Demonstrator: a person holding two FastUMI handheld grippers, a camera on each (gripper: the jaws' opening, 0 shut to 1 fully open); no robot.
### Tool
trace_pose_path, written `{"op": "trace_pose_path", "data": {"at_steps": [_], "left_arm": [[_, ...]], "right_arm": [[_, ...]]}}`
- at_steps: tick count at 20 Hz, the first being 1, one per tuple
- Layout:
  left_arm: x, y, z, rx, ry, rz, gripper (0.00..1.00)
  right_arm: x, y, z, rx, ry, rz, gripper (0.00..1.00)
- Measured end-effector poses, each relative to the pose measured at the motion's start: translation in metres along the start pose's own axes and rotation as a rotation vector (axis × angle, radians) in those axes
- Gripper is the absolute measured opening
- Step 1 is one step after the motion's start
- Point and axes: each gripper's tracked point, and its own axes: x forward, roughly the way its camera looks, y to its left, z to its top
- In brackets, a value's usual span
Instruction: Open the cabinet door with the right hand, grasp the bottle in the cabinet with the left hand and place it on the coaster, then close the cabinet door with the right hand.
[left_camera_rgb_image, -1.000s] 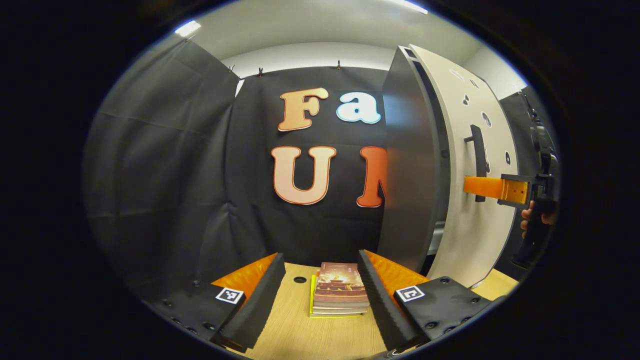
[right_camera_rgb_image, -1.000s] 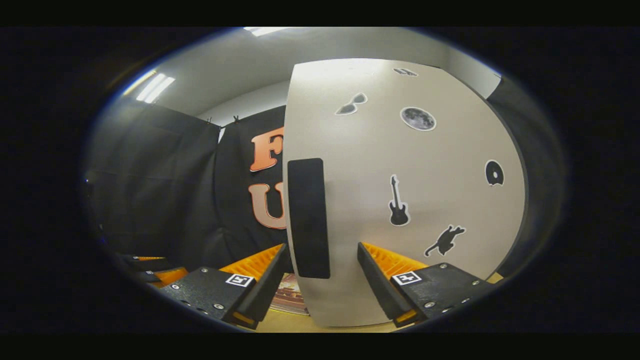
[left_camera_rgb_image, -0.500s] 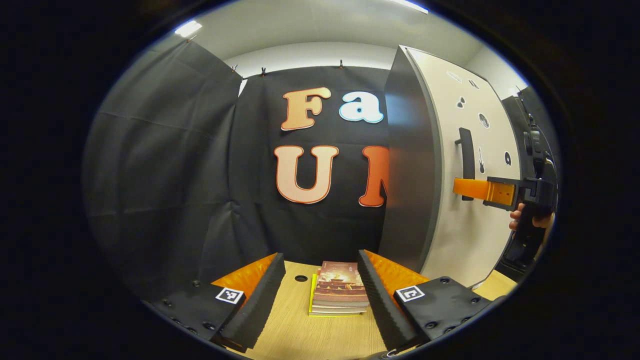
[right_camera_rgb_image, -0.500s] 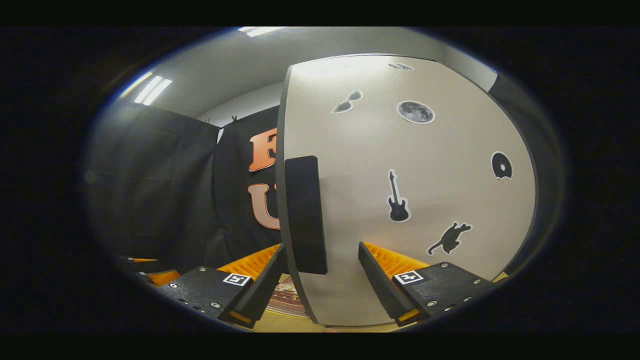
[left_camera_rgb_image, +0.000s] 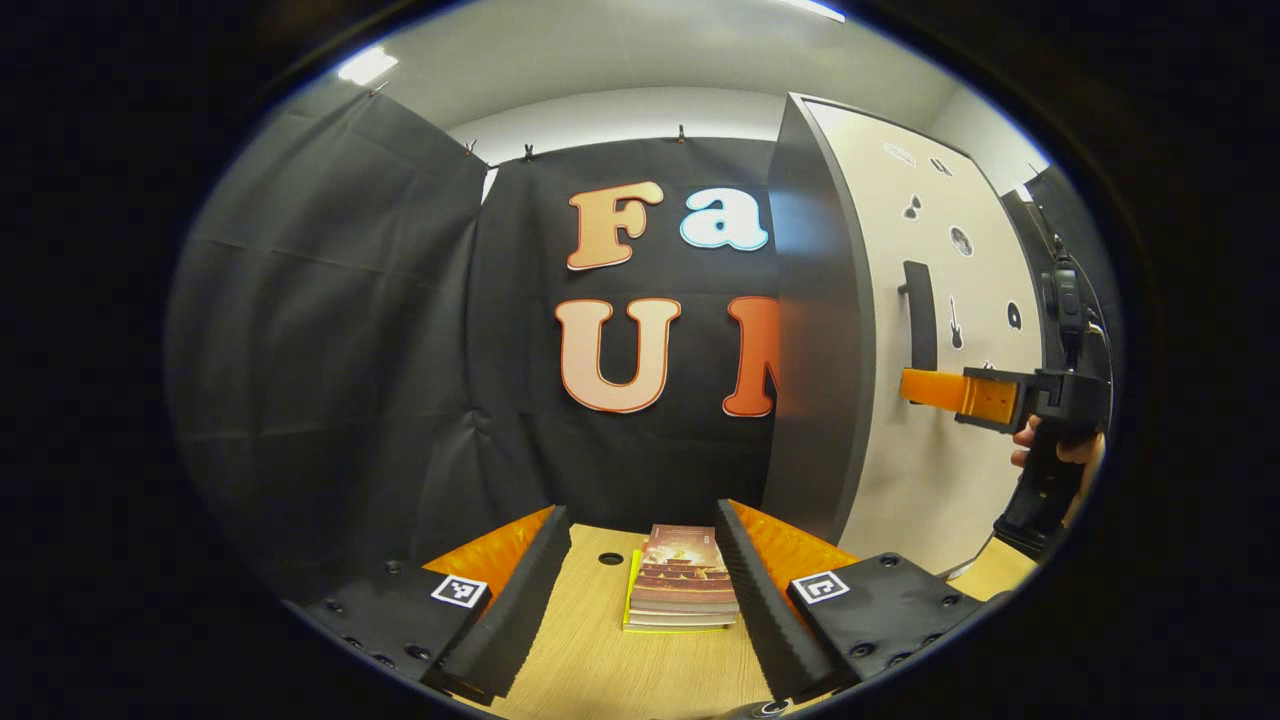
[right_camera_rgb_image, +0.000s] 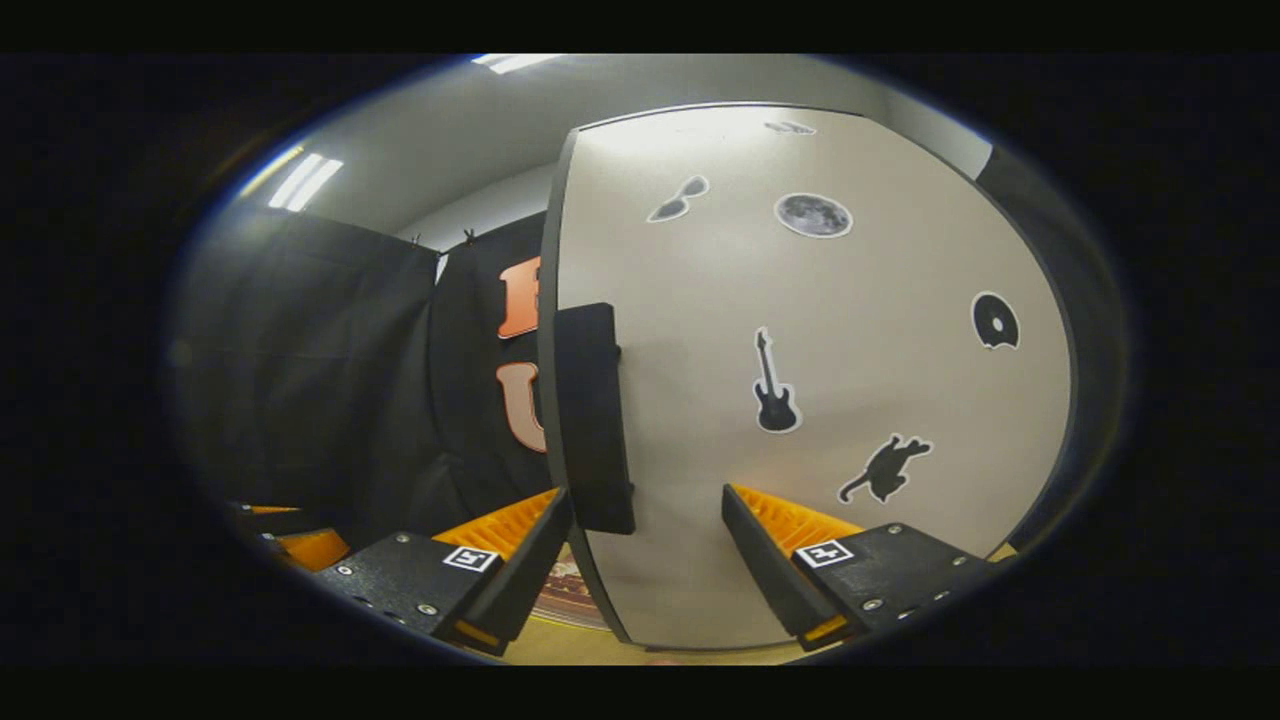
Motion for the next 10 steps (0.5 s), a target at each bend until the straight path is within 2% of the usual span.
{"op": "trace_pose_path", "data": {"at_steps": [3, 10], "left_arm": [[-0.007, -0.006, 0.003, 0.005, -0.004, 0.01, 0.95], [-0.02, -0.033, 0.007, 0.015, -0.024, -0.024, 0.95]], "right_arm": [[-0.02, -0.009, 0.0, -0.008, 0.007, -0.012, 0.92], [-0.102, -0.048, 0.001, -0.124, 0.007, -0.144, 0.93]]}}
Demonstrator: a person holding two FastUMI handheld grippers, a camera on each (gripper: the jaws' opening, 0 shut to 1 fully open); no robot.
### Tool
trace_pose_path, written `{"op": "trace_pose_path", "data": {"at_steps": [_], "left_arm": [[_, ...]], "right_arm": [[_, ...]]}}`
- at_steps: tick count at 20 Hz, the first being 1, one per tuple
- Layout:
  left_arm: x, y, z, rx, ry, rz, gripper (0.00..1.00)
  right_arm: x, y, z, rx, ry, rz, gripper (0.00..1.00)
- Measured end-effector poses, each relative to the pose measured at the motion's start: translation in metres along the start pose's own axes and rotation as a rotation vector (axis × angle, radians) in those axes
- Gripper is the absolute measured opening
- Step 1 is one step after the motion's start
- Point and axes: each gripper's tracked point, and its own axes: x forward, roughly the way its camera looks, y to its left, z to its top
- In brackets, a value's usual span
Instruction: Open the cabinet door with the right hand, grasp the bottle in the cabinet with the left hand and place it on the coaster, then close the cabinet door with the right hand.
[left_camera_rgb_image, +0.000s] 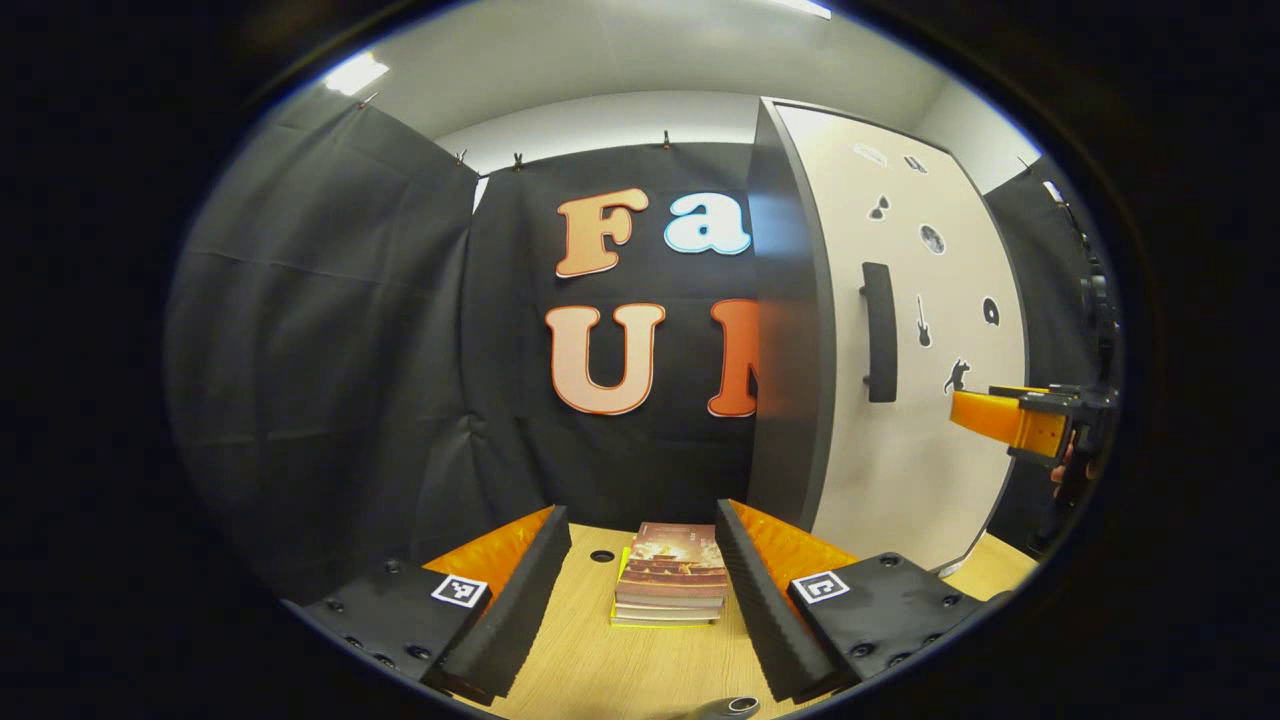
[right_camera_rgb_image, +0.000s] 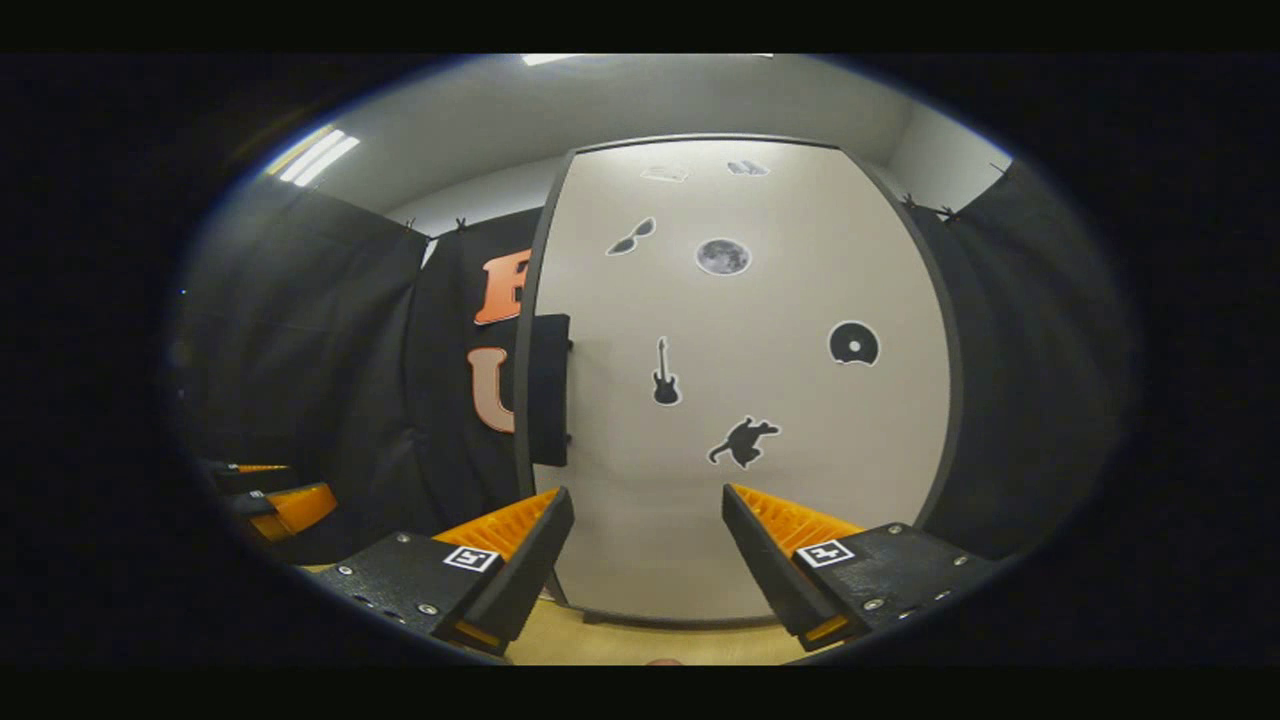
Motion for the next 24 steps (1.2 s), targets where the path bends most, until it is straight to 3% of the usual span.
{"op": "trace_pose_path", "data": {"at_steps": [6, 12, 16, 19, 20, 21, 24], "left_arm": [[-0.005, -0.02, 0.019, 0.011, -0.042, -0.113, 0.95], [-0.024, -0.027, 0.03, 0.019, -0.079, -0.208, 0.95], [-0.041, -0.031, 0.027, -0.027, -0.061, -0.274, 0.95], [-0.049, -0.027, 0.029, -0.053, -0.052, -0.279, 0.94], [-0.058, -0.025, 0.028, -0.056, -0.052, -0.265, 0.95], [-0.062, -0.022, 0.028, -0.06, -0.052, -0.256, 0.95], [-0.073, -0.016, 0.027, -0.071, -0.043, -0.218, 0.95]], "right_arm": [[-0.06, -0.007, 0.007, -0.051, -0.03, -0.116, 0.92], [-0.112, 0.028, 0.01, 0.008, -0.062, -0.141, 0.92], [-0.156, 0.038, 0.003, -0.06, -0.026, -0.198, 0.92], [-0.18, 0.042, 0.002, -0.113, -0.004, -0.224, 0.93], [-0.186, 0.042, 0.005, -0.113, -0.01, -0.228, 0.88], [-0.189, 0.042, 0.009, -0.105, -0.019, -0.227, 0.93], [-0.197, 0.037, 0.013, -0.08, -0.035, -0.204, 0.93]]}}
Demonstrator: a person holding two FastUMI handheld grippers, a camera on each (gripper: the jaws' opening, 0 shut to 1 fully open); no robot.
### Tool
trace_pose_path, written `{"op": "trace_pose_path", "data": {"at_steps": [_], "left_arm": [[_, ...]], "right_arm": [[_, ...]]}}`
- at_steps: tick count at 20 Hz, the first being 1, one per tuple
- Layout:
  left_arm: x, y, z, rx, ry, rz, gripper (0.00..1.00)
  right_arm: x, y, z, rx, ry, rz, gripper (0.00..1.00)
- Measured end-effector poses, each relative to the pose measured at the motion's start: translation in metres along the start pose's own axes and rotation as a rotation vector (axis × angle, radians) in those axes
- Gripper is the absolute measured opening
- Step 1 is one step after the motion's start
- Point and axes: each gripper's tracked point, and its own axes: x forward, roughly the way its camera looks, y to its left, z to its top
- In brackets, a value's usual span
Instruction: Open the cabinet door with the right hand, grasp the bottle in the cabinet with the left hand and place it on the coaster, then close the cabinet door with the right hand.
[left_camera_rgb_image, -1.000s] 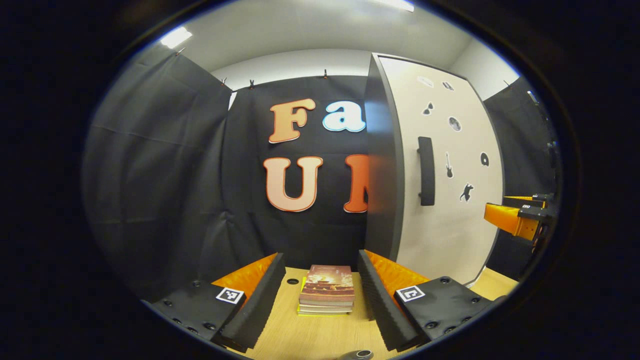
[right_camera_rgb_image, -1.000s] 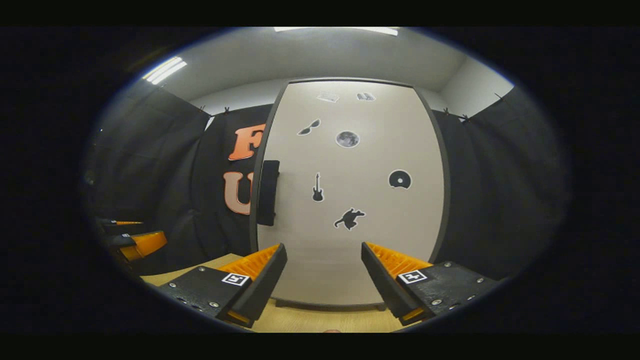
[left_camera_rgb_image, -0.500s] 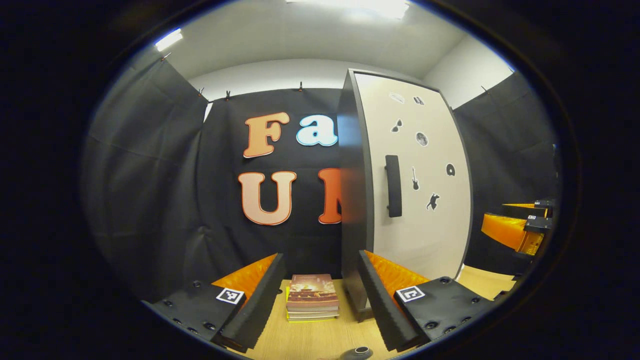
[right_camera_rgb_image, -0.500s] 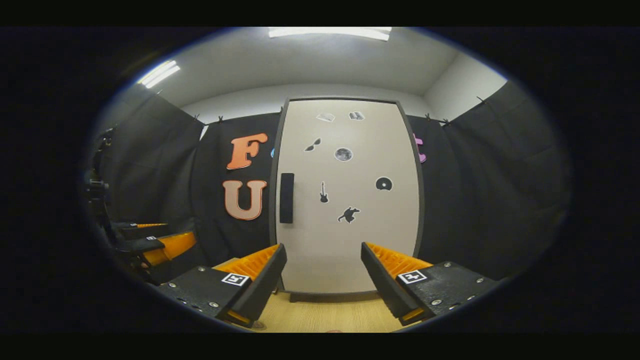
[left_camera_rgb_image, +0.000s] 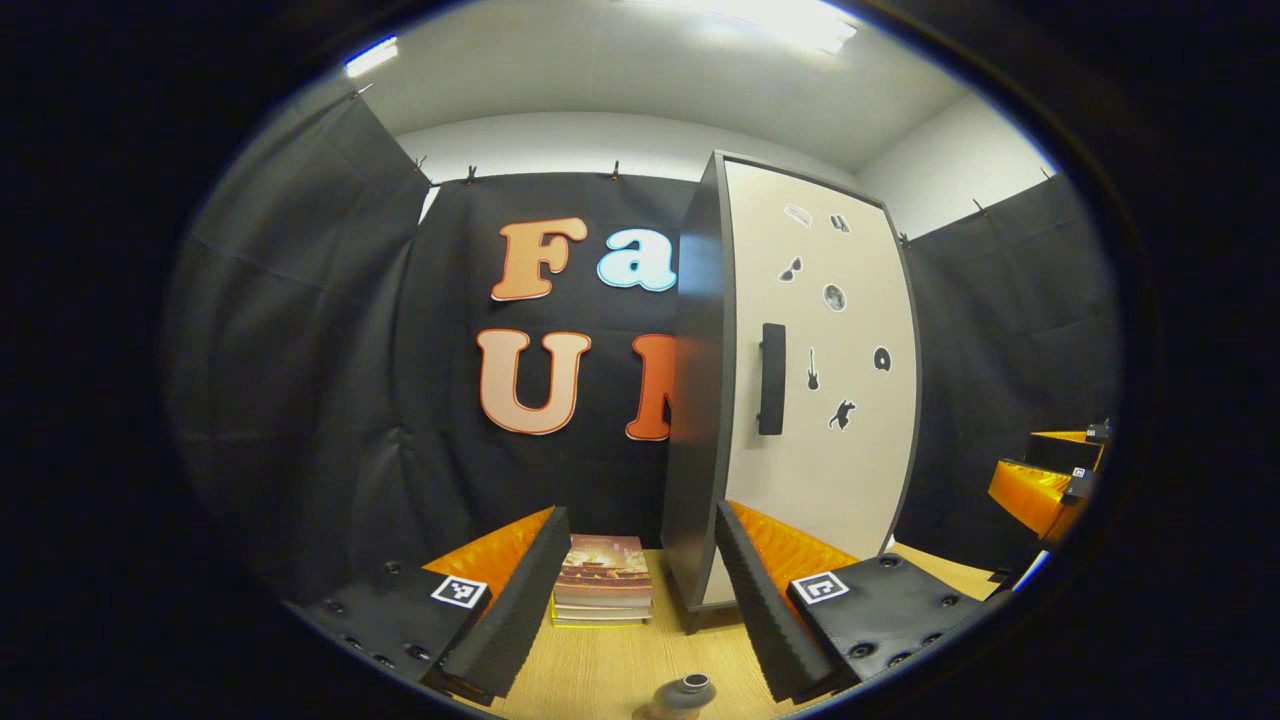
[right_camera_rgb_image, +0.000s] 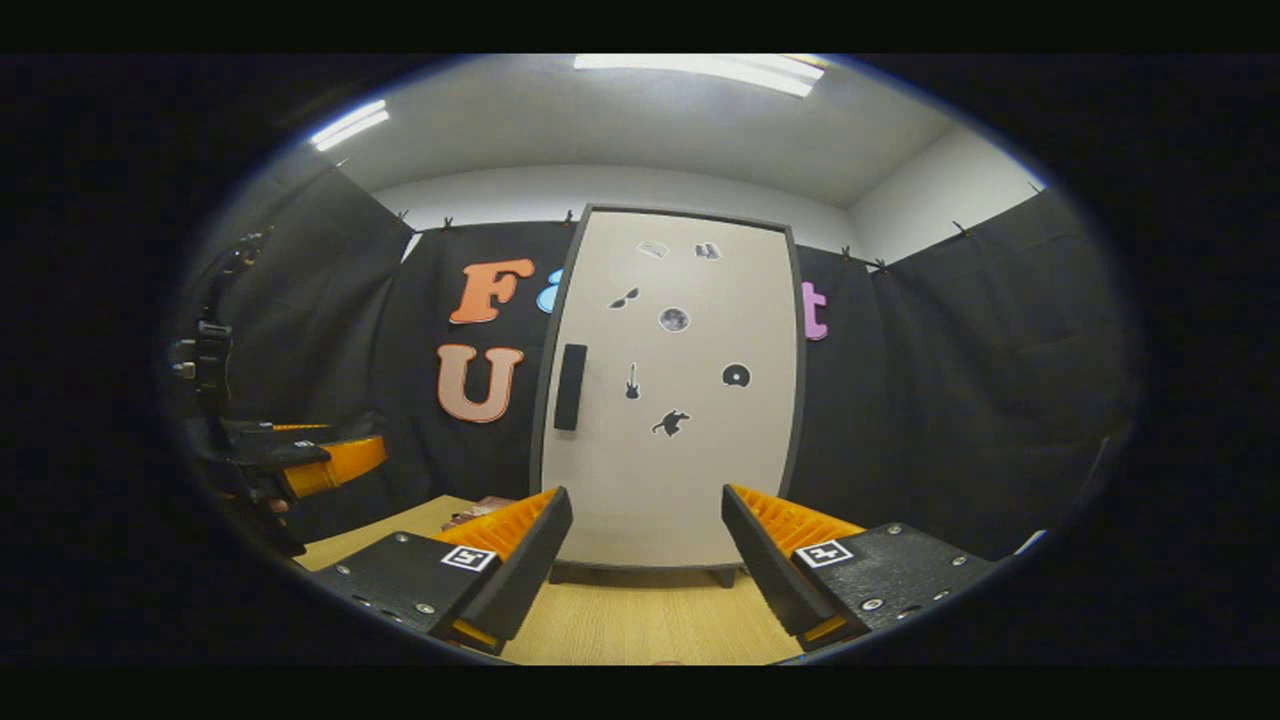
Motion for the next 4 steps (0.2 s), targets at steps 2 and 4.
{"op": "trace_pose_path", "data": {"at_steps": [2, 4], "left_arm": [[-0.008, -0.003, -0.003, -0.008, 0.012, 0.017, 0.95], [-0.015, -0.008, -0.004, -0.017, 0.027, 0.027, 0.95]], "right_arm": [[-0.003, -0.008, -0.001, 0.003, 0.001, 0.01, 0.93], [-0.006, -0.015, -0.001, 0.005, -0.008, 0.016, 0.93]]}}
